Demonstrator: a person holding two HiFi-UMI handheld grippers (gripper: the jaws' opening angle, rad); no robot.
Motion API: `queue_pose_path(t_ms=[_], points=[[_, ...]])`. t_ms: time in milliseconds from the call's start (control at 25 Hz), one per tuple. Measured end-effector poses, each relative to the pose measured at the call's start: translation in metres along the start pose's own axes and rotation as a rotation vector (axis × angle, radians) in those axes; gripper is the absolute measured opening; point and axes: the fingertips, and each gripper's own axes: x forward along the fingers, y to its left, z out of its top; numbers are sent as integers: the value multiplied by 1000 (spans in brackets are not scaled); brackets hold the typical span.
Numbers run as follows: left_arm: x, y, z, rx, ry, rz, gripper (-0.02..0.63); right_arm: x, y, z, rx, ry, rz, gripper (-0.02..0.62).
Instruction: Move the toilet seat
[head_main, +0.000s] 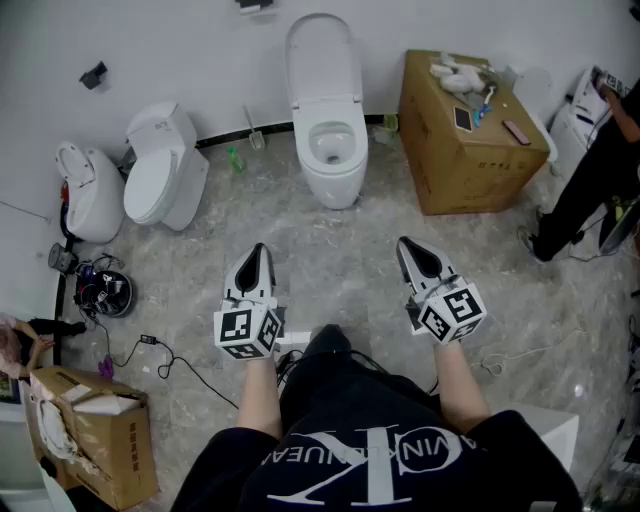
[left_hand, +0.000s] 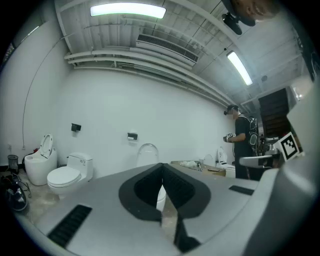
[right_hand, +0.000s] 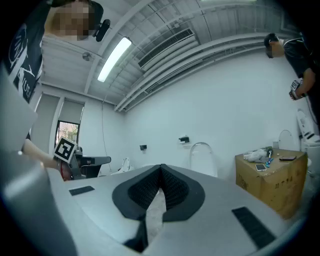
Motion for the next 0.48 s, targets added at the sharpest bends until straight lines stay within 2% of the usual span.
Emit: queue_pose_path(t_ms=[480], points=[[53,7,-7,-21,15,-12,3,30,-41,-6,11,25,-13,9]])
